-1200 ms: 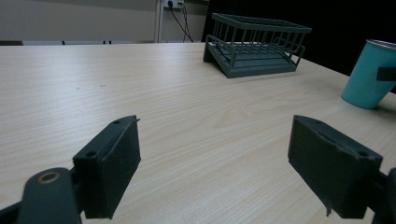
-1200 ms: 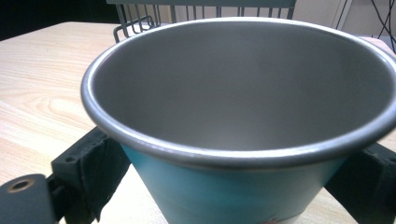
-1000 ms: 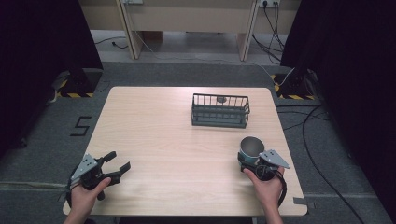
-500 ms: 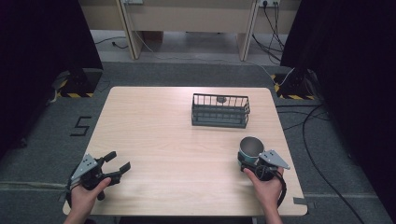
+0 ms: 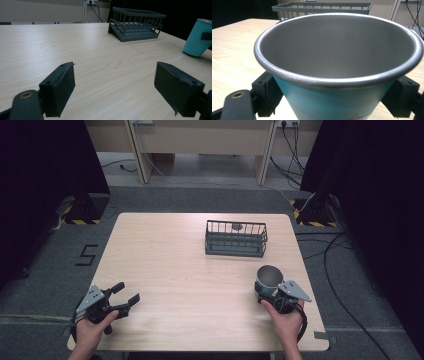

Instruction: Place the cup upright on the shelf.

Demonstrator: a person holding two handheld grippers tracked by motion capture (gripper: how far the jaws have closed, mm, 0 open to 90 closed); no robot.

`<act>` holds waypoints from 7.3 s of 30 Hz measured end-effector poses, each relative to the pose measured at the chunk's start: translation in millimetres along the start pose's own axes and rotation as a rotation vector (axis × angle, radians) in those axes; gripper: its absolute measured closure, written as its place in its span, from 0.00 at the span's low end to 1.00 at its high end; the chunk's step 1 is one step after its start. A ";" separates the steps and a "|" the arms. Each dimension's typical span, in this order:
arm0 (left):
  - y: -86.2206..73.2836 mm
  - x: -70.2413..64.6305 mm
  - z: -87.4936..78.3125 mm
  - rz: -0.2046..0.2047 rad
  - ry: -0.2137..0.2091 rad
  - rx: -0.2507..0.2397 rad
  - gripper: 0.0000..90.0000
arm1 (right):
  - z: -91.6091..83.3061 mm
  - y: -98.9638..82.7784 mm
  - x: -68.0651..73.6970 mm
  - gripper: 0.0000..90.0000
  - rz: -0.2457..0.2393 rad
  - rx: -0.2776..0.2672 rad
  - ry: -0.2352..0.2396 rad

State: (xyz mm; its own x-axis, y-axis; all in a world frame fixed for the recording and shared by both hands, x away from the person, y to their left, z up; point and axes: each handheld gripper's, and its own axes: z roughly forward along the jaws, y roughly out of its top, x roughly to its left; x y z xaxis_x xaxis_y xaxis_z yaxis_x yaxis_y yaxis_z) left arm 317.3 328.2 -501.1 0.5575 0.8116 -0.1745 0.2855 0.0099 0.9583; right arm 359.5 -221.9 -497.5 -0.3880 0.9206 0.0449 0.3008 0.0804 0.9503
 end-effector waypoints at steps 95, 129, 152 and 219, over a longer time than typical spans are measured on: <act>0.2 0.3 -0.2 -0.002 0.002 -0.003 0.18 | 30.3 74.2 1.1 0.19 -0.043 -0.100 -0.014; 0.5 0.0 0.0 -0.008 -0.002 -0.008 0.18 | 59.9 111.4 -6.0 0.19 -0.039 -0.117 -0.032; 0.5 0.0 0.0 -0.009 -0.003 -0.008 0.18 | 82.4 124.2 -5.4 0.19 -0.022 -0.107 -0.035; 1.1 0.1 -0.6 -0.019 -0.007 -0.019 0.18 | 138.5 152.5 0.7 0.19 0.006 -0.076 -0.039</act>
State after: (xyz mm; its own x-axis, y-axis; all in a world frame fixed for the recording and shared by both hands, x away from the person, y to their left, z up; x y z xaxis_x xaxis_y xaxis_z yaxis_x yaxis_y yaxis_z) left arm 317.2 328.6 -500.0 0.5576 0.8070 -0.1943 0.2814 0.0364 0.9589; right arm 525.8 -156.1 -395.2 -0.3517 0.9353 0.0399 0.2355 0.0471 0.9707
